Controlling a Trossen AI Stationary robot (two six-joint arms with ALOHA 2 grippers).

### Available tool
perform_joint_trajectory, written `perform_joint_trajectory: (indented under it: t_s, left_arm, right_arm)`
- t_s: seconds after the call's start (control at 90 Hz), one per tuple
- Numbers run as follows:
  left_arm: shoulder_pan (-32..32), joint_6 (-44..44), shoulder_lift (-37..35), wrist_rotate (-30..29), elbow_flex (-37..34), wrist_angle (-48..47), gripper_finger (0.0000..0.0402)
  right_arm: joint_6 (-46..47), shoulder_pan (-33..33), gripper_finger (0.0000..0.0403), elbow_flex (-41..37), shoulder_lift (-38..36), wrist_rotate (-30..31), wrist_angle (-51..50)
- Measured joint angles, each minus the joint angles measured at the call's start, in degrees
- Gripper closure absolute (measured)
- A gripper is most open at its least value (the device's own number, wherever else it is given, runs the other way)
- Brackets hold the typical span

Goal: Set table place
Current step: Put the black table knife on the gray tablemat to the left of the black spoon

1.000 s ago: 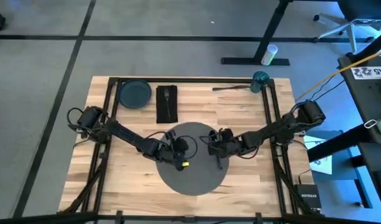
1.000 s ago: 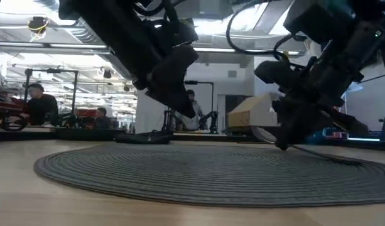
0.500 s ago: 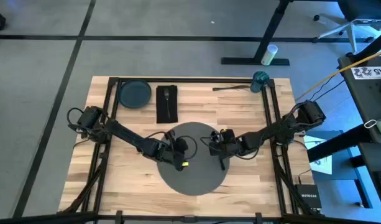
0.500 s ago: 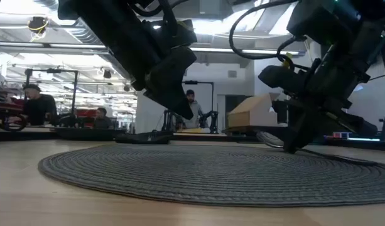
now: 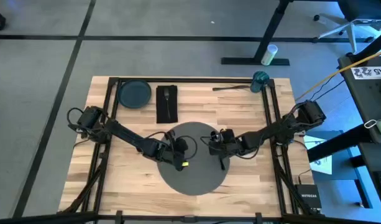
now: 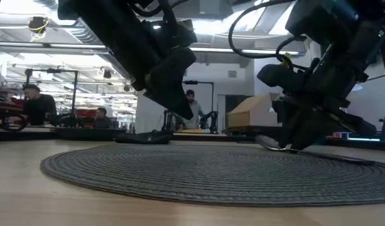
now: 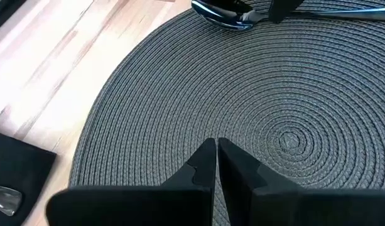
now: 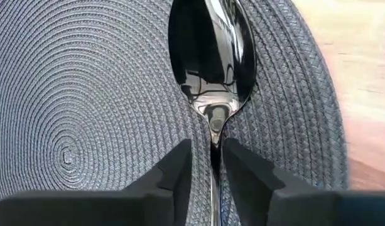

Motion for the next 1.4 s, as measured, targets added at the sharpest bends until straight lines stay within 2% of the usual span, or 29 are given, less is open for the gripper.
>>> perform_joint_trajectory:
  t_s: [0.378,0.611,0.8,0.922,1.044,1.144,1.244,1.322,1.4]
  left_arm:
    - [0.09,-0.01,0.00,0.01,-0.02,-1.24,0.0401]
    - [0.09,0.06,0.00,0.00,-0.02,-1.36,0.0401]
    - [0.09,0.06,0.00,-0.02,-0.02,-2.41,0.0401]
    - [0.09,0.25,0.00,0.00,-0.02,-5.03,0.0401]
    - [-0.28,-0.01,0.00,0.02,-0.02,-7.92,0.0401]
    - [-1.21,-1.71,-0.02,0.29,-0.02,-10.81,0.0401]
    - [-2.38,-3.98,-0.02,0.99,-0.02,-14.45,0.0401]
    - [-3.18,-6.07,-0.02,3.72,-0.02,-17.86,0.0401]
    - [-4.22,-8.43,-0.02,6.78,-0.02,-21.30,0.0401]
  right_arm:
    - [-1.43,0.00,0.0294,1.37,-0.79,-0.87,-1.12]
    - [-5.57,0.04,0.0294,6.92,-4.25,-2.27,-17.71]
    - [-20.02,0.04,0.0294,13.03,-7.61,-3.36,-33.24]
    - [-35.86,0.04,0.0294,15.55,-7.51,-6.88,-37.75]
    - [-48.84,0.33,0.0299,16.01,-7.50,-9.15,-36.59]
    - [-57.88,0.90,0.0321,15.99,-7.50,-8.18,-37.13]
    - [-62.91,1.16,0.0361,15.90,-7.50,-8.11,-38.39]
    - [-66.22,1.16,0.0392,15.57,-7.48,-7.74,-38.33]
    - [-69.26,1.16,0.0394,15.25,-7.43,-8.01,-38.31]
